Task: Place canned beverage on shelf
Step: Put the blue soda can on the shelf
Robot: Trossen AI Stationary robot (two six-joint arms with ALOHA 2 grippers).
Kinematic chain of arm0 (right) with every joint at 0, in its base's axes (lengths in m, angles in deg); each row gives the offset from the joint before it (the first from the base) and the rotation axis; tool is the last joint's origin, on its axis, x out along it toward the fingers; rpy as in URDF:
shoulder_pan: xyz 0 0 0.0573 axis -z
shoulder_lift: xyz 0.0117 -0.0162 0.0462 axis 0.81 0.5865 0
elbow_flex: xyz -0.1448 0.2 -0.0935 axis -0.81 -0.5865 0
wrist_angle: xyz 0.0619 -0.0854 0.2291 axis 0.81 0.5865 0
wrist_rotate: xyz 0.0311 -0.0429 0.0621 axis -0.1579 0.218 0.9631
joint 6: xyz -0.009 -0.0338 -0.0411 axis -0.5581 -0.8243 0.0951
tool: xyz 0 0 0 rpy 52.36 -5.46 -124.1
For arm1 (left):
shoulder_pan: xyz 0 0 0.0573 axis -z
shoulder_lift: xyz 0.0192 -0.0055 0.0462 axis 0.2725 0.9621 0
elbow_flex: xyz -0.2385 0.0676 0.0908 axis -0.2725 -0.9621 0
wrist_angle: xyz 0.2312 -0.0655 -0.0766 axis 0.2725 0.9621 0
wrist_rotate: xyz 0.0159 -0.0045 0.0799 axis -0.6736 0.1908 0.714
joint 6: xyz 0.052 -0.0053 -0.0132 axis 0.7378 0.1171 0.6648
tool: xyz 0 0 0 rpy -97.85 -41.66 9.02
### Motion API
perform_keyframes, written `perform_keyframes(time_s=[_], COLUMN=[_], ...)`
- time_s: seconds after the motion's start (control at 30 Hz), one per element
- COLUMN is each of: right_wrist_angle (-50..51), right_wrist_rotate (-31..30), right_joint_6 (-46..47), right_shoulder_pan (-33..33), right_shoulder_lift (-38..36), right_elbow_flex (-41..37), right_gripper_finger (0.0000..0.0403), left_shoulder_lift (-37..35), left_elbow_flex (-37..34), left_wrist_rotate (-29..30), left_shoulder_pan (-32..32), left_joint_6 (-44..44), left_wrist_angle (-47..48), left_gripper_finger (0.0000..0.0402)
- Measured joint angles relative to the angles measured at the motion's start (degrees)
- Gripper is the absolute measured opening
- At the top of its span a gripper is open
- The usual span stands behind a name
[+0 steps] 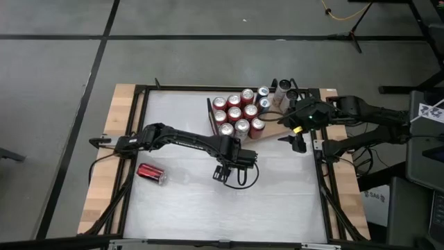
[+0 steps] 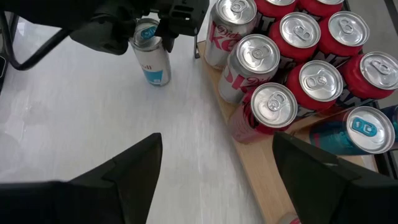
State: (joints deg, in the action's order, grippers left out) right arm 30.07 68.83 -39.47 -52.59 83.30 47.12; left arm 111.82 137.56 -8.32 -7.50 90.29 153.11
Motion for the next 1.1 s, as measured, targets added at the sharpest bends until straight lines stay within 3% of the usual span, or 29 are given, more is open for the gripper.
perform_keyframes(time_s=[0.47, 0.8, 1.1], right_wrist_angle=[0.01, 0.01, -0.13], right_wrist_rotate=[0.01, 0.0, 0.02], right_joint_6=[0.0, 0.0, 0.0], right_shoulder_pan=[0.0, 0.0, 0.0], right_shoulder_lift=[-0.03, -0.03, -0.03], right_elbow_flex=[0.0, 0.0, 0.0], right_gripper_finger=[0.0294, 0.0294, 0.0294], left_shoulder_lift=[-0.02, -0.11, -1.88], left_elbow_flex=[0.02, 0.04, 0.62], left_wrist_rotate=[-0.08, 2.56, 2.05], left_shoulder_pan=[-0.04, -0.04, 0.13], left_joint_6=[0.51, -1.05, -3.23], left_wrist_angle=[-0.22, -0.59, 0.03], left_gripper_finger=[0.0279, 0.0357, 0.0364])
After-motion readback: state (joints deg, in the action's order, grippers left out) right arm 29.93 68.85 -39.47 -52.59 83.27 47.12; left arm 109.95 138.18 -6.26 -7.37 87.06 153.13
